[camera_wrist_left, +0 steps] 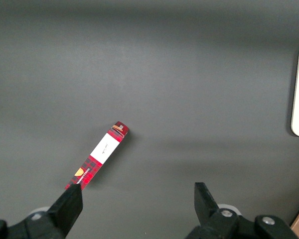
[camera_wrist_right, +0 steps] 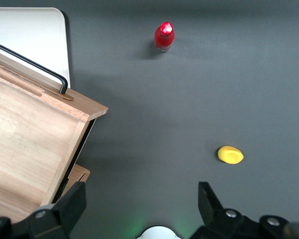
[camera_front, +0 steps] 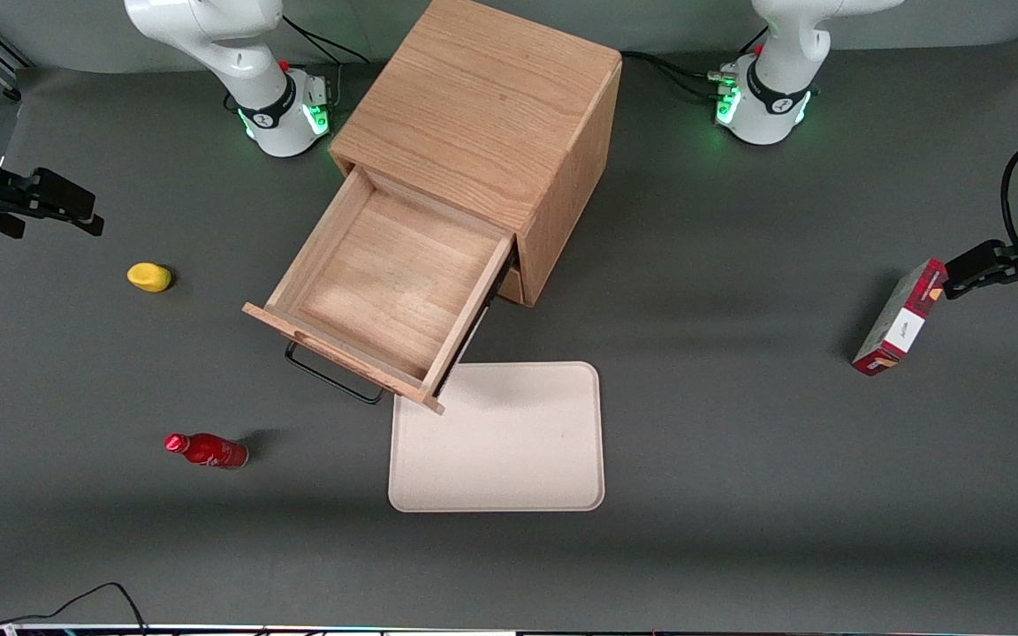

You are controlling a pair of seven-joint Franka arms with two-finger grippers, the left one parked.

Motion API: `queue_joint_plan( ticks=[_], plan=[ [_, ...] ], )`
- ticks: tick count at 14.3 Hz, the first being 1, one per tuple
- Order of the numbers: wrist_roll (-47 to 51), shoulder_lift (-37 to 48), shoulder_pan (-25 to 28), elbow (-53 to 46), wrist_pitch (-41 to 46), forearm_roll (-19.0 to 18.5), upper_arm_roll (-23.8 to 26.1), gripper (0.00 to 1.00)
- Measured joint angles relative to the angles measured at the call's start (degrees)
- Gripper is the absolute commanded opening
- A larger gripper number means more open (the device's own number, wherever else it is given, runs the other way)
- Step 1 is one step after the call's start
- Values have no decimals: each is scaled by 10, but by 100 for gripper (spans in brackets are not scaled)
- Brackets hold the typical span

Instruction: Close top drawer

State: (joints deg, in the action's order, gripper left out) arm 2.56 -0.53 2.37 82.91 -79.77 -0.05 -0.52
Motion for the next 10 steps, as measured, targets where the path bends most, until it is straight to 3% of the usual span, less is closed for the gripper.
queue_joint_plan(
  ticks=[5,10],
  plan=[
    [-7,-11,3,-17,0,4,0,100],
    [-5,-157,18,-226,48,27,25,100]
  ],
)
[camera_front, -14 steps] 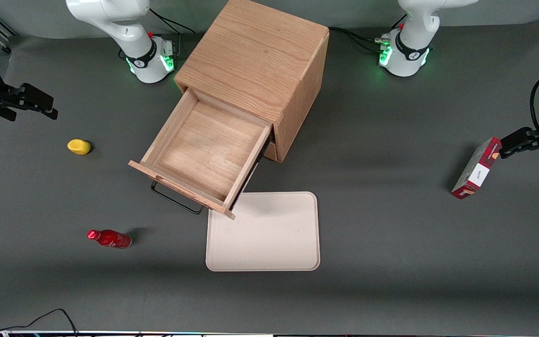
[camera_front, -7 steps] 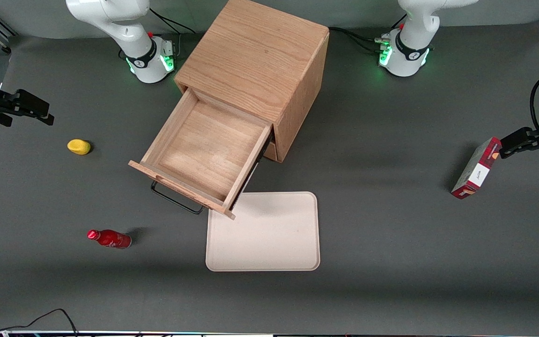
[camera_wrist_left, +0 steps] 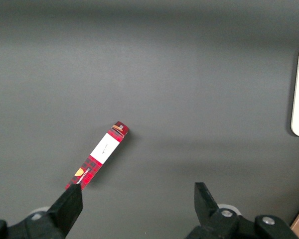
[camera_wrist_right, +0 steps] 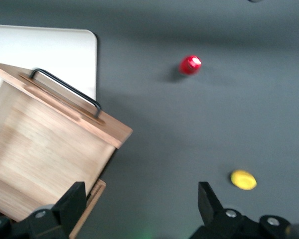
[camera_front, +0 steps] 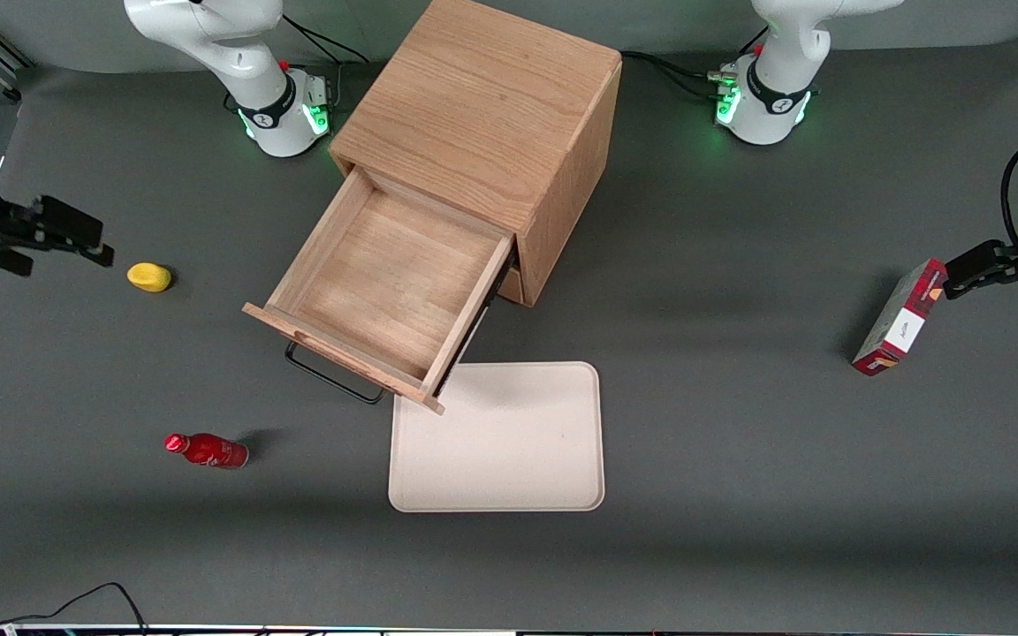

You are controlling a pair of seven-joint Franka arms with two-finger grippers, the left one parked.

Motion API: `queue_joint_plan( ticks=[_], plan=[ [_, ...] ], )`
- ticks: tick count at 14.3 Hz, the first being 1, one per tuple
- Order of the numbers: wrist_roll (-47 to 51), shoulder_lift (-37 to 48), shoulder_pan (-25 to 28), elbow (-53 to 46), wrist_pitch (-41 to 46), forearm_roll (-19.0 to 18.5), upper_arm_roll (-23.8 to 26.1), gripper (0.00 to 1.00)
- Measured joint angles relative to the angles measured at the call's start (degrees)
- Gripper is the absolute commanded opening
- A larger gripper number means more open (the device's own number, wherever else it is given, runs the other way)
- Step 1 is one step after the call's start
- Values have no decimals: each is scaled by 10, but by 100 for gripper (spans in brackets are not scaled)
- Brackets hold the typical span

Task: Close top drawer
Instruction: 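Move the right gripper toward the front of the open drawer, then lower the right gripper to the drawer front beside the black handle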

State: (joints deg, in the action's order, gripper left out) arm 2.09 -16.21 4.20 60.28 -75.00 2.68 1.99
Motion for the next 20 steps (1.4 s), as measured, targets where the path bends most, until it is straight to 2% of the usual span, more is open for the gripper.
queue_joint_plan(
  ticks=[4,11,20],
  plan=[
    [57,-80,18,-81,-14,-2,44,100],
    [56,-86,18,-93,-4,-2,90,100],
    [-309,-117,18,-87,-6,-4,96,100]
  ],
)
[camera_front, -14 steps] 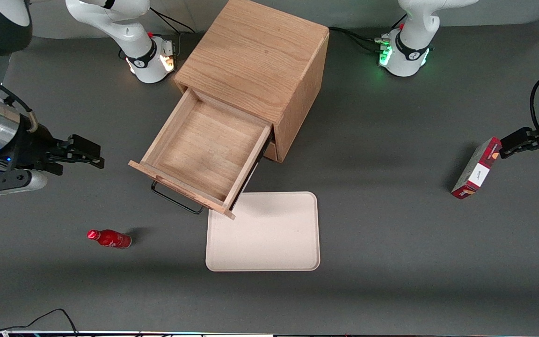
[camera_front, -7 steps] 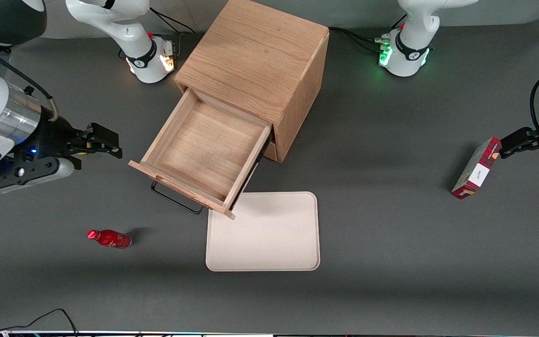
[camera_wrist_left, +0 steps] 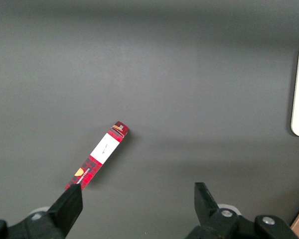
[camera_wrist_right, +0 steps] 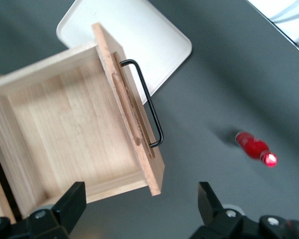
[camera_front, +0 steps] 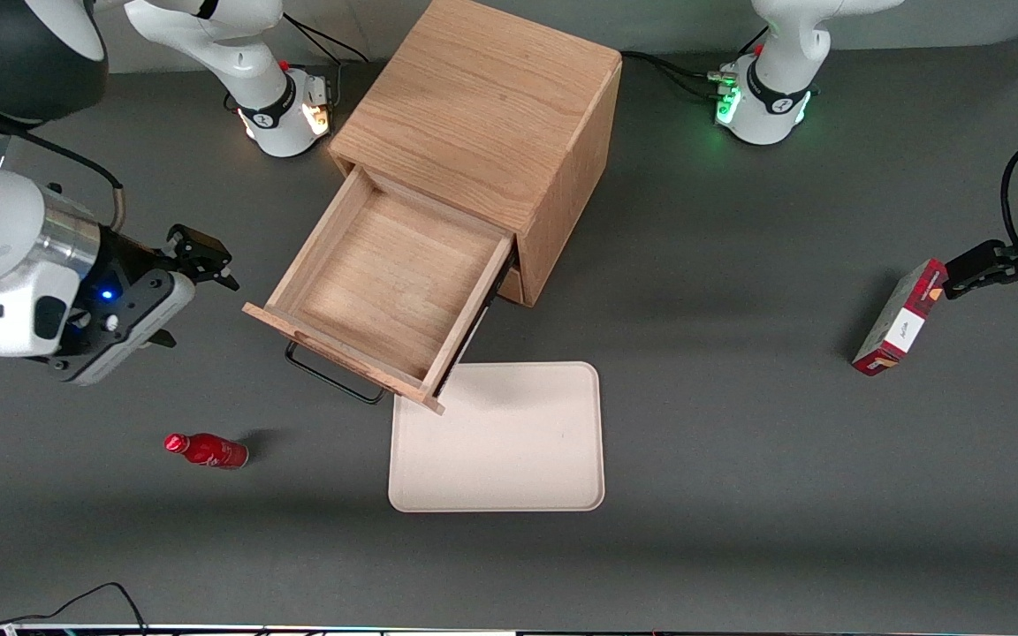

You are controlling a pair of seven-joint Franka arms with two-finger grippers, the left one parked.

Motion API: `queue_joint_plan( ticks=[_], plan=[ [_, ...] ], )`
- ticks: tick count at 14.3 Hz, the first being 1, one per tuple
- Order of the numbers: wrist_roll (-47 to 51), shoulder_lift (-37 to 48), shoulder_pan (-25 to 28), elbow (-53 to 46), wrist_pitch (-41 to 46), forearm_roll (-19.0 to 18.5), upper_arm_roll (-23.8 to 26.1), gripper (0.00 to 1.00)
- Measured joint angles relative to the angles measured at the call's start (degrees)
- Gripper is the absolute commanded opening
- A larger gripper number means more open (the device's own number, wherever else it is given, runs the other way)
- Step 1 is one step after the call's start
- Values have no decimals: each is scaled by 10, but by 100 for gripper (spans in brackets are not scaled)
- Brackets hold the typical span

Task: Close top drawer
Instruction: 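Lower the right gripper to the drawer front beside the black handle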

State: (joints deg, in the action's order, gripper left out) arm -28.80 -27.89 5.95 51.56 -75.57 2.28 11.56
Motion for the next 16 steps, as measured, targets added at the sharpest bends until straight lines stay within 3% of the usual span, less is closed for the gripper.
queue_joint_plan(
  ticks=[3,11,16],
  plan=[
    [-50,-24,0,-15,-7,-1,0,100],
    [-56,-40,-2,-25,-11,-1,-1,100],
    [-50,-116,-6,-24,-35,12,-1,100]
  ],
)
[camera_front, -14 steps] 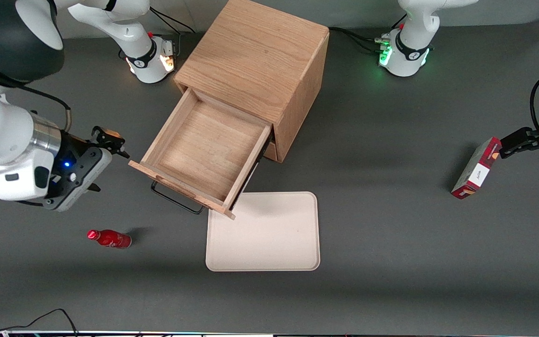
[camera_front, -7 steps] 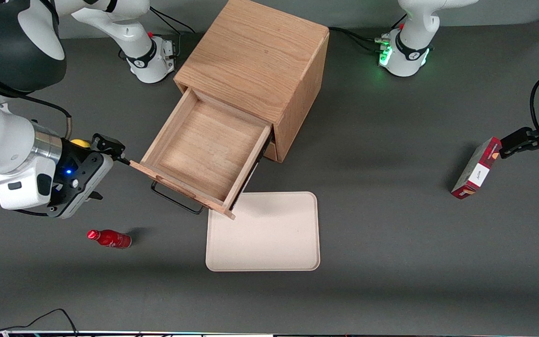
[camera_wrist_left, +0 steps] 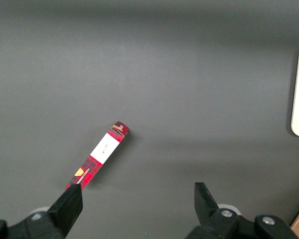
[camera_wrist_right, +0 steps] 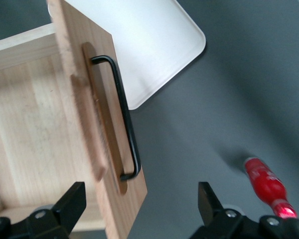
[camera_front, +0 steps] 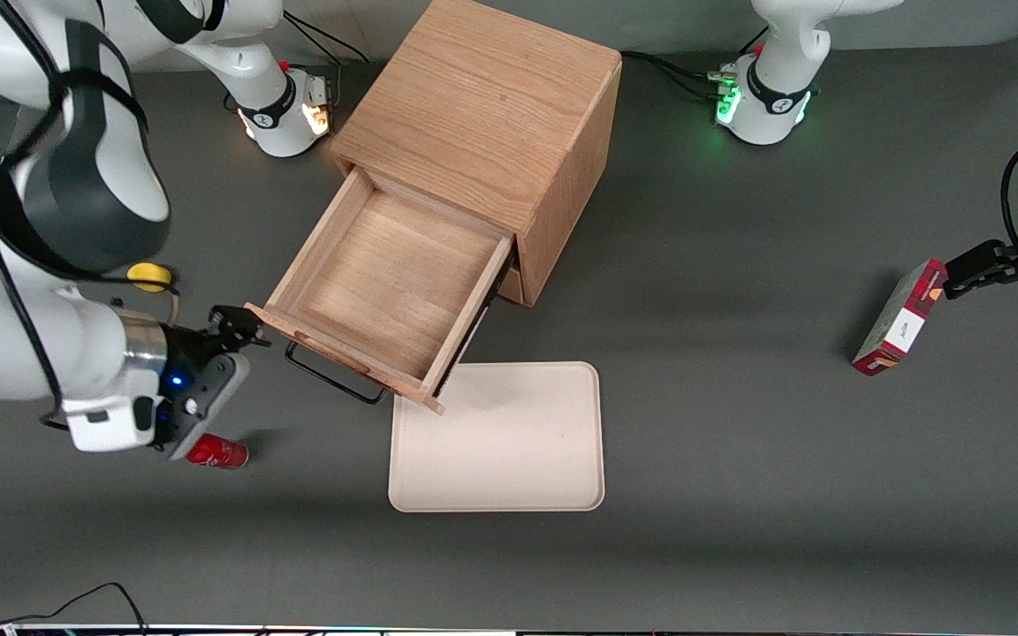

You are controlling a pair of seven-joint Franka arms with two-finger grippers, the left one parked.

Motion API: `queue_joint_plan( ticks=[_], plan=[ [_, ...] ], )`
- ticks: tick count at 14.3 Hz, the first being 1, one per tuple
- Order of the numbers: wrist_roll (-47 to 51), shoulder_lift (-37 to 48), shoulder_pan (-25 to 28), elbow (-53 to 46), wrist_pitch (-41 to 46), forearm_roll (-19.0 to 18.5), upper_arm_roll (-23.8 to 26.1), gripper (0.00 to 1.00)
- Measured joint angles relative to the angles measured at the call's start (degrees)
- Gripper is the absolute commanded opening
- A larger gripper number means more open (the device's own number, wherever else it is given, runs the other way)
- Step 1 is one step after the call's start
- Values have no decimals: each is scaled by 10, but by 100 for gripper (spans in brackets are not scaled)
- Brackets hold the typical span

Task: Close top drawer
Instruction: 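Lower the right gripper to the drawer front beside the black handle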

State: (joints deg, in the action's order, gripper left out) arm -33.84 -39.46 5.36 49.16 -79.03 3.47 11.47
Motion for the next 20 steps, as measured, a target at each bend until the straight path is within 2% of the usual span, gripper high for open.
queue_joint_plan(
  ticks=[3,10,14,20],
  plan=[
    [15,-24,1,0,-9,25,0,100],
    [37,-66,0,6,-23,34,1,100],
    [66,-68,1,23,-42,56,1,100],
    [73,-68,0,45,-62,61,2,100]
  ],
)
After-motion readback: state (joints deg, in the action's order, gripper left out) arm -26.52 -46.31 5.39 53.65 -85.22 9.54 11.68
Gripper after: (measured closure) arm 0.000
